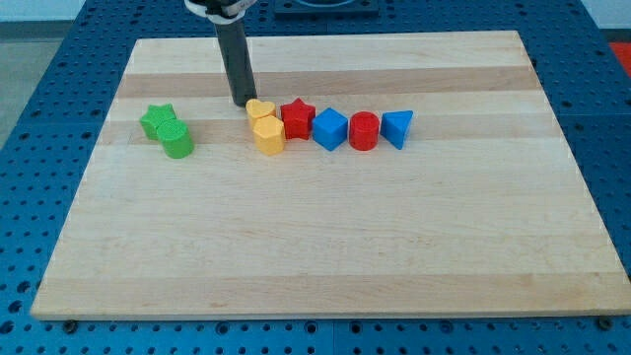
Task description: Separate red star from blue cube along with yellow hexagon
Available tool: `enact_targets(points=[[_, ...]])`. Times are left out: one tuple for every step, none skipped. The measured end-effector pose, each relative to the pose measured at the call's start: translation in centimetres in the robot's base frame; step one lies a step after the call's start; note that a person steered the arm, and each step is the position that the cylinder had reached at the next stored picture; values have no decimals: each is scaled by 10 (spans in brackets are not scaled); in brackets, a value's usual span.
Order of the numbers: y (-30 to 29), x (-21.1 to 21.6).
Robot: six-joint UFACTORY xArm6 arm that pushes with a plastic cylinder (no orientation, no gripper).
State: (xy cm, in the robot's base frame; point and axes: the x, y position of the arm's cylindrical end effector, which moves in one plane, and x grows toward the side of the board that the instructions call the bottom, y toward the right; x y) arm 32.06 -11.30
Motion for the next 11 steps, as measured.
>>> enact_targets(points=[[30, -5], [50, -1], [61, -1], [68, -1], [68, 10], [68, 34], [68, 53], [68, 75], [70, 97], [71, 122], [73, 141]])
